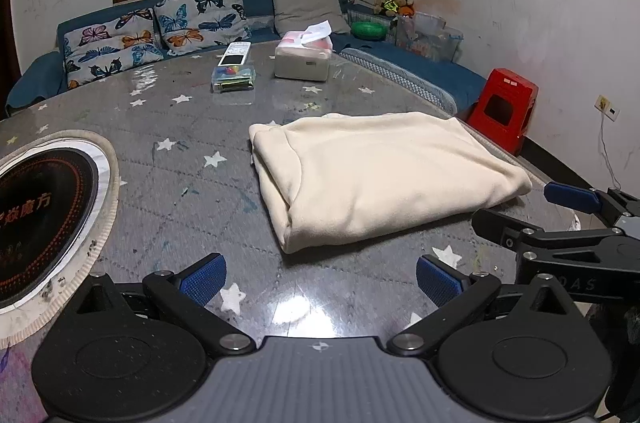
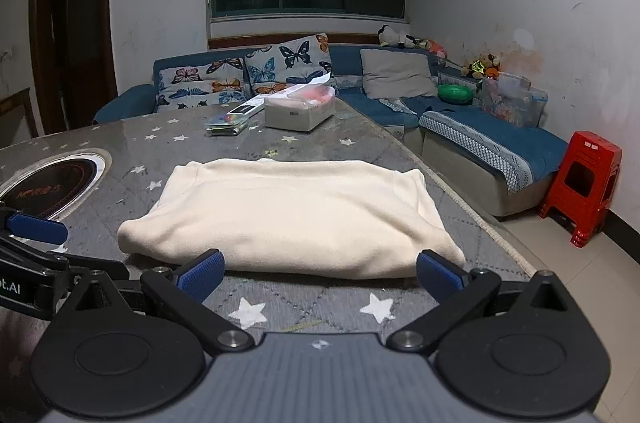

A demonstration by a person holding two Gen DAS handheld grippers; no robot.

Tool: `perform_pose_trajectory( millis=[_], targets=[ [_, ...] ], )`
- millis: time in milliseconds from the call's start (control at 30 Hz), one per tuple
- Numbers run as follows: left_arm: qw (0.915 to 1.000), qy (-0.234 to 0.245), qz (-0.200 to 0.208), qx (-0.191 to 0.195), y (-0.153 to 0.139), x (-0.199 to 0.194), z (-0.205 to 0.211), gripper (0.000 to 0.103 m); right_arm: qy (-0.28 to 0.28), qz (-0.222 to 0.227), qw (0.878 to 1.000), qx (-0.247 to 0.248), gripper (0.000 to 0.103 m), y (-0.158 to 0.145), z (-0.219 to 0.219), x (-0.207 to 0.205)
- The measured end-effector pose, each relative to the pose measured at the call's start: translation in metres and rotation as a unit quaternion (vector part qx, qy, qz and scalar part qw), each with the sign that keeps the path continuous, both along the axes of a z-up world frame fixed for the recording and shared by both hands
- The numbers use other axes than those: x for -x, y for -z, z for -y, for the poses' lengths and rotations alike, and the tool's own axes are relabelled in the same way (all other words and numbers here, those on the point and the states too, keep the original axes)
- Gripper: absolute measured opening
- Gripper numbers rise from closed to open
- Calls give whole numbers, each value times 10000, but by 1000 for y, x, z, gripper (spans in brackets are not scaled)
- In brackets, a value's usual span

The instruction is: Fold clothes

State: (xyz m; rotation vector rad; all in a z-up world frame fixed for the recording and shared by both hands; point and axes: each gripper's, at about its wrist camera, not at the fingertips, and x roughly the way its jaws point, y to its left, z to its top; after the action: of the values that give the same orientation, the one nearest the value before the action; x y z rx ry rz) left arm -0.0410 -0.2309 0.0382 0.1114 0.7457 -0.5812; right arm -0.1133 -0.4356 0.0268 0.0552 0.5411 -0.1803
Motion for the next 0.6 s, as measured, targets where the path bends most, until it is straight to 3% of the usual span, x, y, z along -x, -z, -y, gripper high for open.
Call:
perform_pose_trajectory(
  millis=[600],
  targets=[
    [10000, 27, -38, -54, 4, -1, 6, 103, -15, -43, 10000, -48, 103, 6, 5, 0]
  ],
)
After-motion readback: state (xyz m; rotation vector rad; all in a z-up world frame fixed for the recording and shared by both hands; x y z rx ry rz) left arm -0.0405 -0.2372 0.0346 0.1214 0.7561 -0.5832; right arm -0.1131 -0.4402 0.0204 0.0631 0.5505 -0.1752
